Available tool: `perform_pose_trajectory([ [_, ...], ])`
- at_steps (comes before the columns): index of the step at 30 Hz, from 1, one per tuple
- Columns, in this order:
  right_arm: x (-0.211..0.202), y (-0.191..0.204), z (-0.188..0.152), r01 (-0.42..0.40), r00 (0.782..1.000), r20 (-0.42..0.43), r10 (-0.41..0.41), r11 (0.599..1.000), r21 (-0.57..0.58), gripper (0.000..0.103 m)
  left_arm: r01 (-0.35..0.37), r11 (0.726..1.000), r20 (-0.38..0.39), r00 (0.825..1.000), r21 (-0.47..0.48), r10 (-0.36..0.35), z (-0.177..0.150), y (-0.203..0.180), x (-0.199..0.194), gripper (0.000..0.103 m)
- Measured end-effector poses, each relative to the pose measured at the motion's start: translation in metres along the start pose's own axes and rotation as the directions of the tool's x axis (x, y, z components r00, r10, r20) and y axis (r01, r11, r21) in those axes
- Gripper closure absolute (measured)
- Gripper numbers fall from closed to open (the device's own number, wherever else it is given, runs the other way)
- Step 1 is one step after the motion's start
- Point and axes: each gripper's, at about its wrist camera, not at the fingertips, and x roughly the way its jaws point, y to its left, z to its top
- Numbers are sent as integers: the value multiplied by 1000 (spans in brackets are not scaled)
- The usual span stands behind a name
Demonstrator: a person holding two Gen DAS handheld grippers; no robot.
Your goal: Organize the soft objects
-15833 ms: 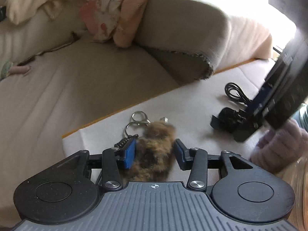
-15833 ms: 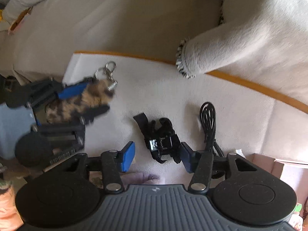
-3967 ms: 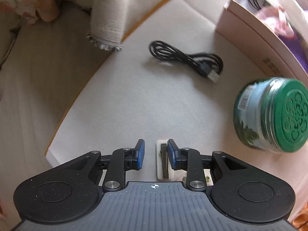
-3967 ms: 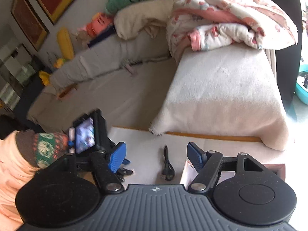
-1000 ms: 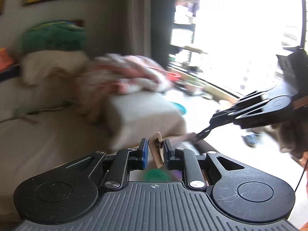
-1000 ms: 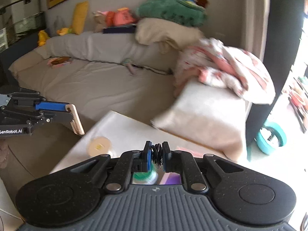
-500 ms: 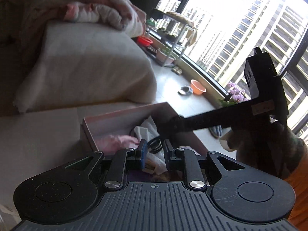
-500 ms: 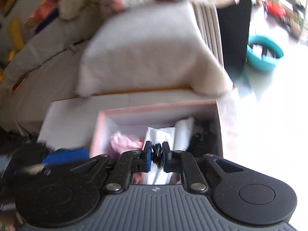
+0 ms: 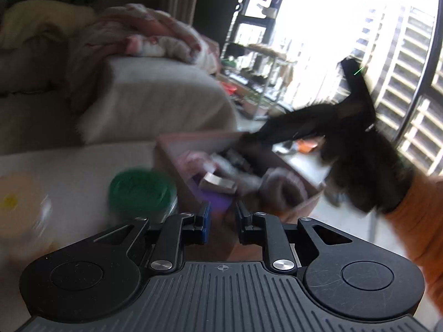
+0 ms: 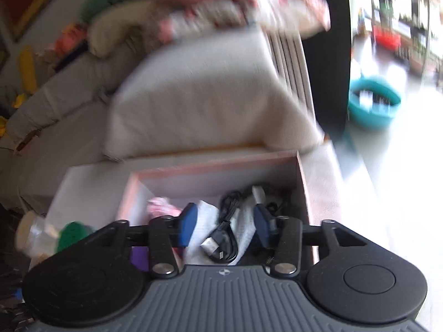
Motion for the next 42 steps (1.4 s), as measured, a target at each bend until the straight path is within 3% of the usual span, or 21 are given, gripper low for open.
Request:
perform_pose_trajectory([
  [4, -74, 30, -33, 59, 990, 134, -45, 992, -110, 29, -159, 987, -44, 986, 16, 160, -48, 5, -20, 82],
  [6, -96, 41, -60, 106, 983, 162, -88, 989, -106, 21, -218, 976, -72, 973, 3, 217, -68, 6, -22, 82],
  [10, -98, 51, -127, 111, 987, 118, -106, 993, -35, 20, -225, 973, -118, 969, -47, 218, -93, 0, -9, 82],
  [15, -61, 64, -183, 156, 988, 20, -155, 985, -71, 20, -263, 965, -94, 960, 6, 263, -97, -17, 1, 65],
  [17, -49, 63, -189, 148, 989, -15, -149, 987, -61, 20, -260, 966, -79, 963, -8, 259, -98, -21, 4, 46],
  [19, -44, 62, -191, 145, 989, 1, -146, 988, -47, 18, -268, 963, -60, 962, -15, 267, -101, -29, 8, 37],
  [23, -39, 61, -194, 213, 977, 33, -211, 974, -76, 16, -349, 935, -3, 937, -57, 349, -105, -38, 19, 37],
  [26, -35, 56, -196, 287, 958, 45, -284, 955, -75, 0, -395, 917, 10, 918, -48, 396, -106, -45, 22, 37],
  [30, -31, 50, -197, 304, 951, 63, -301, 952, -43, 0, -438, 898, 3, 899, -32, 439, -105, -52, 26, 37],
  [35, -29, 48, -201, 299, 951, 104, -293, 953, -52, 0, -465, 884, 2, 885, -56, 466, -103, -55, 30, 36],
  [42, -31, 56, -206, 320, 939, 171, -298, 940, -119, 0, -467, 883, 2, 884, -55, 467, -103, -53, 31, 36],
])
